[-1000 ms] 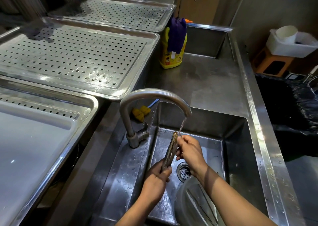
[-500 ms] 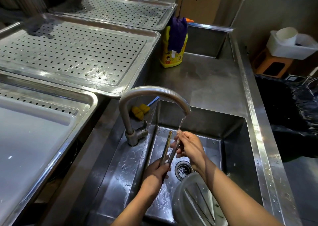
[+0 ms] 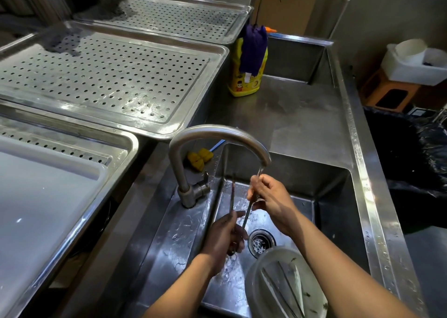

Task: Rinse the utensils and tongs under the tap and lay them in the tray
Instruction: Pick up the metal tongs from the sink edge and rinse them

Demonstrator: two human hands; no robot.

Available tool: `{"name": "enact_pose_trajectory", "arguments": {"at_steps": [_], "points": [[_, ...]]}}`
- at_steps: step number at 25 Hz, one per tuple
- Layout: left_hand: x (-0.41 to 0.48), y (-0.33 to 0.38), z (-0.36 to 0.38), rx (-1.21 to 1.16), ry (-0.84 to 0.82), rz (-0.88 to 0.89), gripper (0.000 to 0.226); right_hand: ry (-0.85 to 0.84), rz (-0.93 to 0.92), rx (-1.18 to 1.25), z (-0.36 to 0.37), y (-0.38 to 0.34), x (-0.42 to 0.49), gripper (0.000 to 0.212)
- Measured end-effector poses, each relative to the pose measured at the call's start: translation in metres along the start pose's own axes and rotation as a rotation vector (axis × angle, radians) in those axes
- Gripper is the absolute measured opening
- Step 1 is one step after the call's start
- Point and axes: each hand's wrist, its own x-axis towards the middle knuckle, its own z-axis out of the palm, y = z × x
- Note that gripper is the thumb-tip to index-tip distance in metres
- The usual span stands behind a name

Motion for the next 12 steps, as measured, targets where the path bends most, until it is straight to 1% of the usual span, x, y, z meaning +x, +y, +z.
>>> {"name": "enact_pose_trajectory", "arguments": {"at_steps": [2,4,6,7,9,10,12], "points": [[0.003,-0.002,0.002,-0.004,-0.03,-0.052,0.038,-0.02,0.024,0.158,0.003,0.006,-0.003,0.036],[0.006,-0.004,0.005,0.005,-0.041,-0.072,0.042,-0.082,0.02,0.316,0.004,0.016,-0.009,0.028],[0.009,-0.004,0.007,-0.002,-0.025,-0.078,0.046,-0.134,0.039,0.32,0.006,0.024,-0.013,0.023],[0.01,-0.003,0.007,0.002,-0.016,-0.078,0.049,-0.113,0.065,0.292,0.008,0.024,-0.013,0.029],[0.013,-0.001,0.007,0.034,0.002,-0.079,0.055,-0.004,0.116,0.252,0.007,0.02,-0.01,0.045],[0.014,-0.001,0.007,0.057,0.013,-0.079,0.058,0.02,0.102,0.256,0.005,0.019,-0.008,0.043],[0.014,0.001,0.007,0.089,0.046,-0.048,0.059,-0.01,0.037,0.244,0.001,0.018,-0.008,0.017]]}}
